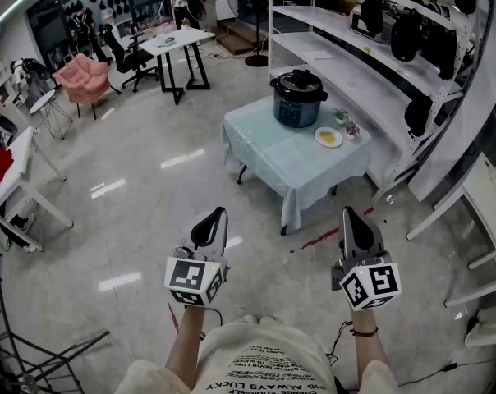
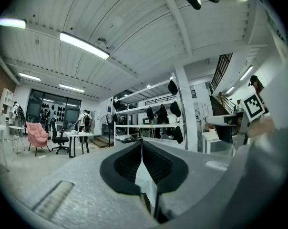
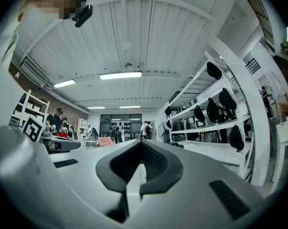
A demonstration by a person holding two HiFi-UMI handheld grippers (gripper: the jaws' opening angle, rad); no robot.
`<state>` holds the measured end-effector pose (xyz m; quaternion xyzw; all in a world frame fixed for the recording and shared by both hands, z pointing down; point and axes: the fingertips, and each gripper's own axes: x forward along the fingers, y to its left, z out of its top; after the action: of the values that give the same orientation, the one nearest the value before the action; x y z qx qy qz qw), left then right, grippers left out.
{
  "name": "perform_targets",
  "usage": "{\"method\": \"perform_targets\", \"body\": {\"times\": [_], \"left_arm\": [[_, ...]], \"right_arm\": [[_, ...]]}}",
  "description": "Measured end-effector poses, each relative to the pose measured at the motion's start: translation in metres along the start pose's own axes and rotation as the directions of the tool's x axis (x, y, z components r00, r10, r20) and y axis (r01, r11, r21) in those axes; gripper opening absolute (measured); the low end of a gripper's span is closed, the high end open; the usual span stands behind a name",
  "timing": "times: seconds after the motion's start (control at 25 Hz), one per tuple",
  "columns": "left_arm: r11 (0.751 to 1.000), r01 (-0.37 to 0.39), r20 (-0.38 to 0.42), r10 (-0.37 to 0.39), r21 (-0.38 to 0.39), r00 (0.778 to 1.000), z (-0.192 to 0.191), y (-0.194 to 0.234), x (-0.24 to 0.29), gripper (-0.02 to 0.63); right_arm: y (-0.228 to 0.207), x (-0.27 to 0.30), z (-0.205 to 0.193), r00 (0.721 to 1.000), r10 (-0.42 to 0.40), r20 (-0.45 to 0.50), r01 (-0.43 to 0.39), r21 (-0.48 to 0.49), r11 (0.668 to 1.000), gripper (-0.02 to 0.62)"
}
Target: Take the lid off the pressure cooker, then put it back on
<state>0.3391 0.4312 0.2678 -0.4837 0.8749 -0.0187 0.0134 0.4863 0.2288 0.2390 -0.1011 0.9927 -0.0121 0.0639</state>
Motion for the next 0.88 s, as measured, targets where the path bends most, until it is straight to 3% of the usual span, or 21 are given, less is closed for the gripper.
{"method": "perform_targets", "body": {"times": [0.24, 0.44, 0.48, 0.56, 0.6, 0.64, 0.72, 0.88], "left_arm": [[1.000, -0.001, -0.012, 0.001, 0.009, 1.000, -0.004, -0.007, 0.005, 0.028], [1.000, 0.030, -0.028, -0.030, -0.002, 0.999, -0.006, -0.014, 0.008, 0.028], [0.999, 0.038, -0.025, -0.038, -0.014, 0.999, -0.006, -0.016, 0.009, 0.028], [0.998, 0.049, -0.014, -0.050, -0.031, 0.999, -0.006, -0.018, 0.009, 0.029], [0.998, 0.057, -0.011, -0.057, -0.034, 0.998, -0.006, -0.020, 0.010, 0.031], [0.997, 0.063, -0.010, -0.063, -0.037, 0.998, -0.007, -0.021, 0.011, 0.046], [0.997, 0.066, -0.010, -0.067, -0.046, 0.998, -0.010, -0.023, 0.013, 0.182], [0.998, 0.061, -0.004, -0.061, -0.034, 0.998, -0.010, -0.030, 0.016, 0.254]], "right_arm": [[-0.008, -0.002, -0.003, 1.000, 0.008, 0.003, -0.008, -0.001, 1.000, 0.004], [-0.009, -0.001, -0.003, 0.997, 0.068, 0.029, -0.069, 0.053, 0.996, 0.008], [-0.009, -0.001, -0.004, 0.997, 0.076, 0.024, -0.077, 0.056, 0.995, 0.018], [-0.007, 0.001, -0.008, 0.996, 0.093, 0.016, -0.094, 0.062, 0.994, 0.135], [-0.007, 0.002, -0.010, 0.995, 0.097, 0.012, -0.097, 0.066, 0.993, 0.152], [-0.007, 0.002, -0.013, 0.995, 0.097, 0.008, -0.097, 0.068, 0.993, 0.158], [-0.010, 0.003, -0.017, 0.995, 0.095, 0.007, -0.095, 0.078, 0.992, 0.186], [-0.017, 0.003, -0.020, 0.994, 0.106, 0.014, -0.107, 0.105, 0.989, 0.277]]}}
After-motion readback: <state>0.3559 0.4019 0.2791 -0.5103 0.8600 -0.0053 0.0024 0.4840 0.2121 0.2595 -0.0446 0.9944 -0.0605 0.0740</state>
